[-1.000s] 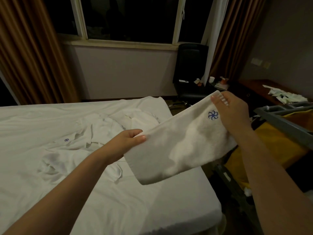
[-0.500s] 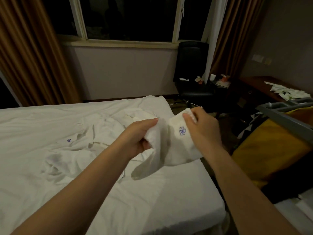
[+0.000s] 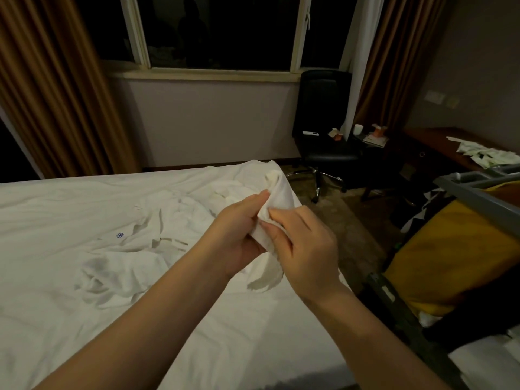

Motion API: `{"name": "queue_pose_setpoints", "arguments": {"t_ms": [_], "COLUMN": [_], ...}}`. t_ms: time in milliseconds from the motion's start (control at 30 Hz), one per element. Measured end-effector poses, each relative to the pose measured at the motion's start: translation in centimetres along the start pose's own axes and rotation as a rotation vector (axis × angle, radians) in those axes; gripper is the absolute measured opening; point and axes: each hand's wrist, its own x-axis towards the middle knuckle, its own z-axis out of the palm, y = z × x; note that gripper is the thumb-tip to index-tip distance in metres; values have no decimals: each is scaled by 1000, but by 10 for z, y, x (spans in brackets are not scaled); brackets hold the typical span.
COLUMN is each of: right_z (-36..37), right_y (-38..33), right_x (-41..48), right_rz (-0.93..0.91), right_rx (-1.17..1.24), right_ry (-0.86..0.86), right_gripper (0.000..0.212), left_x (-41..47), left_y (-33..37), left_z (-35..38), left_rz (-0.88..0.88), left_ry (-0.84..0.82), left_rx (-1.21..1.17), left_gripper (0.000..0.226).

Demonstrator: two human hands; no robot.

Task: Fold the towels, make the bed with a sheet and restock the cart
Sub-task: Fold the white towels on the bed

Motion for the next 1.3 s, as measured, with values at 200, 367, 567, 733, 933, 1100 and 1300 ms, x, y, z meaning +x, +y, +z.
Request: {"name": "queue_pose_setpoints", "arguments": {"t_ms": [200, 367, 567, 733, 933, 1100, 1300], "right_z": [4, -10, -28, -24, -18, -14, -12], "right_y": [-5, 2, 55, 66, 63, 61, 54], "right_x": [-7, 9, 40, 42, 43, 47, 65], "right_rz": [-6, 267, 278, 216, 266, 174, 72], "right_rx": [54, 418, 76, 89, 306, 404, 242], "right_ry": [-55, -235, -486, -595, -610, -574, -692], "right_gripper": [22, 16, 30, 24, 44, 30, 38], "left_x": [-1, 9, 12, 12, 11, 12, 13], "left_y": [8, 22, 32, 41, 49, 53, 54], "left_z": [-10, -25, -46, -52, -65, -73, -75], "left_rz": [97, 218, 352, 375, 371, 335, 290], "left_ry": [-126, -109, -84, -26, -13, -42, -138], "left_rx": [227, 486, 866, 925, 833, 770, 713], "left_gripper": [31, 11, 22, 29, 25, 29, 26]}}
